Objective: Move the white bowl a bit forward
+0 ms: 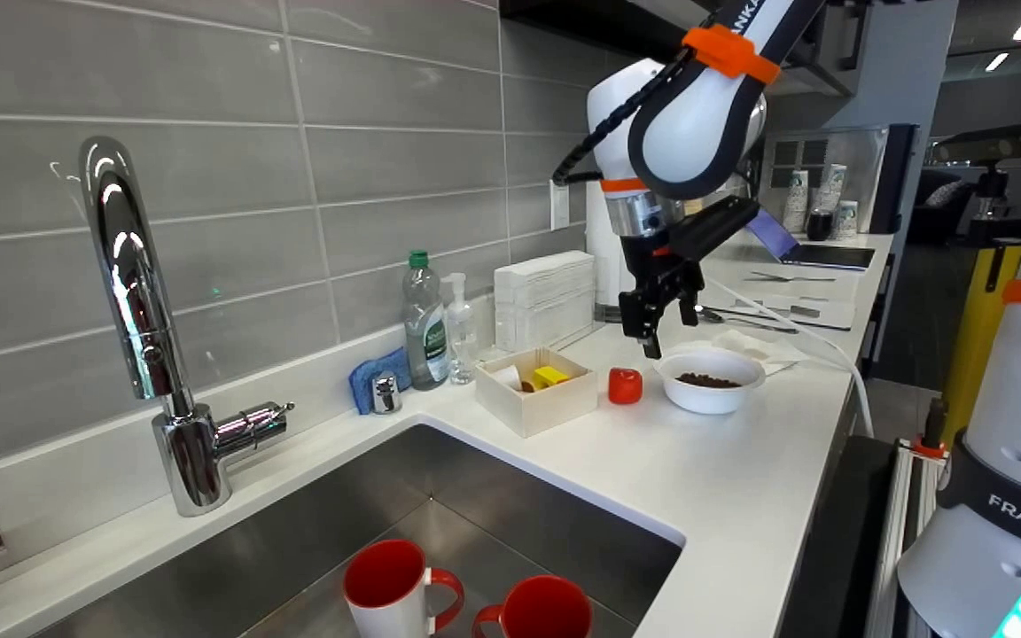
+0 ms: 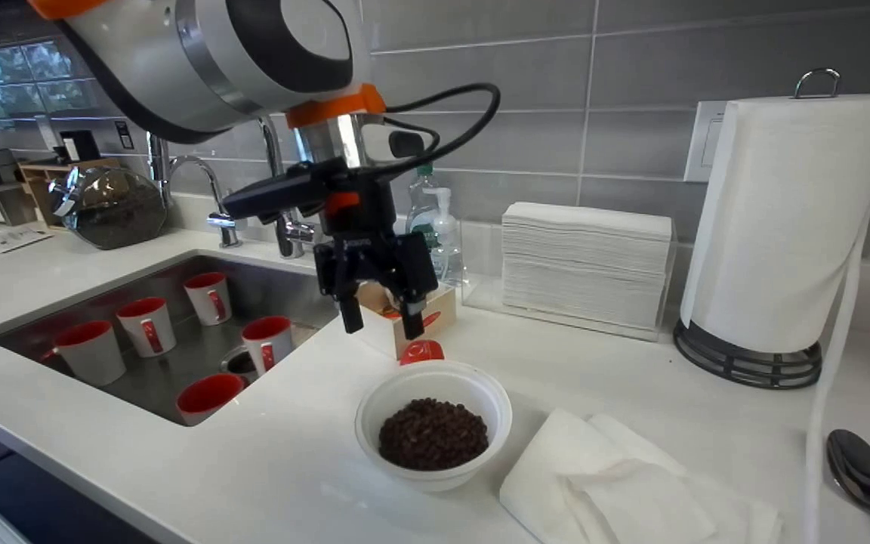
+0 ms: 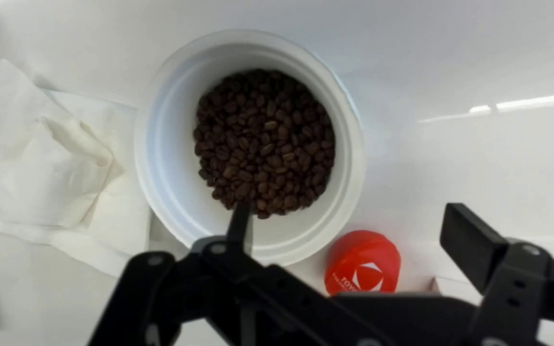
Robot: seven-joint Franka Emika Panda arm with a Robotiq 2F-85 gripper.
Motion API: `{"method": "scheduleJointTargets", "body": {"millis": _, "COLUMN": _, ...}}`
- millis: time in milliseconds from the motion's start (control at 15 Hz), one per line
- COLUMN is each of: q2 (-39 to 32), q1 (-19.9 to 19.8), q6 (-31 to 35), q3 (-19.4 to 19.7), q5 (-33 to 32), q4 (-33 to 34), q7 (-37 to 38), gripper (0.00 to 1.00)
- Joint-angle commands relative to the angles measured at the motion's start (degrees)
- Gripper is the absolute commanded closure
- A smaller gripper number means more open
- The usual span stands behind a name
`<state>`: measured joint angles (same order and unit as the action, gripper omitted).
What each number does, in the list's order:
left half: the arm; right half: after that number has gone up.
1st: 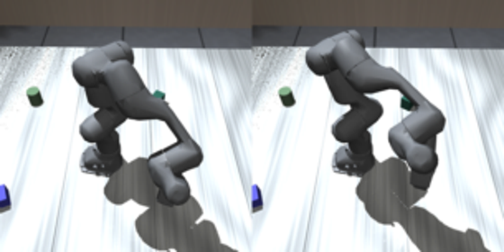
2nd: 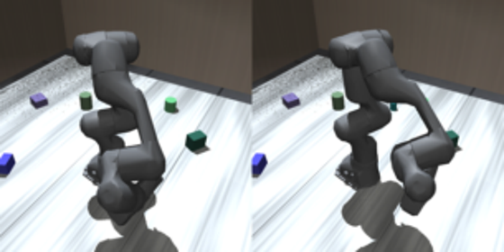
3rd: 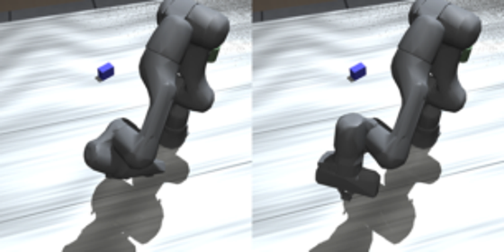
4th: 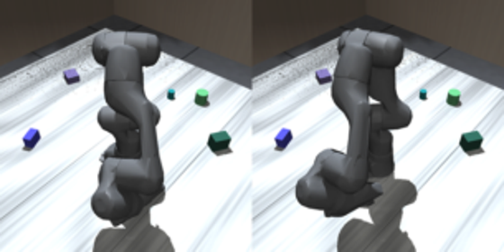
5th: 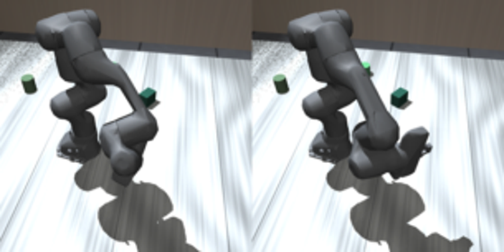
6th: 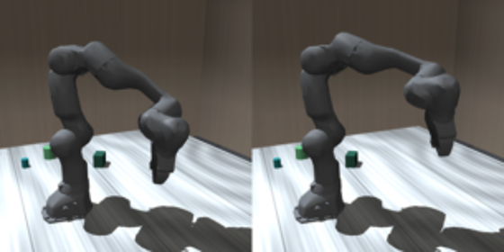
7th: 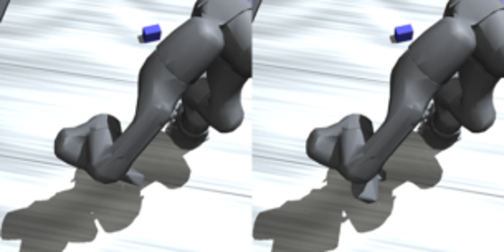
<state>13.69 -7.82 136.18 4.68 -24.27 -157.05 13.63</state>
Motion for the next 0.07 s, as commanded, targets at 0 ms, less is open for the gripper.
{"method": "scheduleJointTargets", "body": {"millis": 0, "q2": 6.11, "q1": 0.08, "q6": -4.30, "q3": -0.85, "q5": 2.84, "q4": -0.70, "q7": -3.62, "gripper": 0.00}}
